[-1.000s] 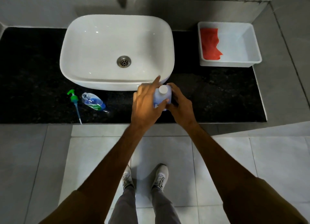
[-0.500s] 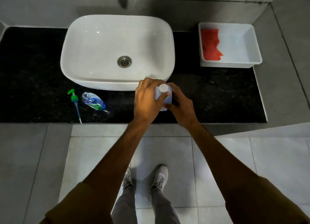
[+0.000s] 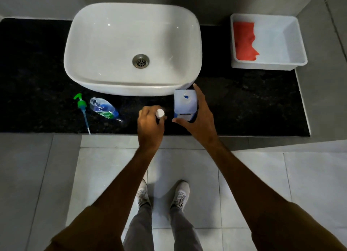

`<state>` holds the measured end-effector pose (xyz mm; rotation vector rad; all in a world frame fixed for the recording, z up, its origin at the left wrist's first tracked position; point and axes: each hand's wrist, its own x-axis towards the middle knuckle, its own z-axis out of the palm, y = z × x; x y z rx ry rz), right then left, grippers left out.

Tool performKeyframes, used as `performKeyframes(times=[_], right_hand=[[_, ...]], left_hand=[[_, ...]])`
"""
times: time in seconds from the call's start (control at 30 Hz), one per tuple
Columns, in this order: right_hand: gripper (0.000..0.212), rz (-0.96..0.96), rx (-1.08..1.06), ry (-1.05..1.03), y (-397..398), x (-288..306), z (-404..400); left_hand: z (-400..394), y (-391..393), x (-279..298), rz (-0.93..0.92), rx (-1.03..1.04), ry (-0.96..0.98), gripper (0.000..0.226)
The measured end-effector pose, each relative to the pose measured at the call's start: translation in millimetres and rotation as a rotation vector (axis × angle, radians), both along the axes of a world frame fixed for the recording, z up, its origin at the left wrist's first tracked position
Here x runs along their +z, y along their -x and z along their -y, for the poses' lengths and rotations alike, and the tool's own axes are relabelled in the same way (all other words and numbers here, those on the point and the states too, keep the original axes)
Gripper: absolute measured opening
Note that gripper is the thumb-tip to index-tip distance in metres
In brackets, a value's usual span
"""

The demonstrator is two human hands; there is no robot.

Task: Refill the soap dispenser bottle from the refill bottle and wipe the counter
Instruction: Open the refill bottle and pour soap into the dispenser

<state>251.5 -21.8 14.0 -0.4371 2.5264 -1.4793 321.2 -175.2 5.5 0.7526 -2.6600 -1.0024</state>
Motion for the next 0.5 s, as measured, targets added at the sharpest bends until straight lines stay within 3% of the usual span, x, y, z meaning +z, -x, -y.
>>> performKeyframes(times=[0.17,0.3,0.5], right_hand=[[0.119,-0.038,-0.064,0.044,-3.6,-17.6,14.8],[0.114,-0.089,-0.141,0.032,-4.2,-27.4,12.7],[0.116,-0.144,-0.154,0.057,-6.5,-28.4,14.1]], left_hand=[[-1.8,6.7,-36.8,0.1,-0.071,-0.047,0.034],[5.3,-11.0,-33.9,0.014,-0.079,-0.22,0.077],[96.5,-89.0,-15.9,-0.211,0.225,-0.096,0.078]])
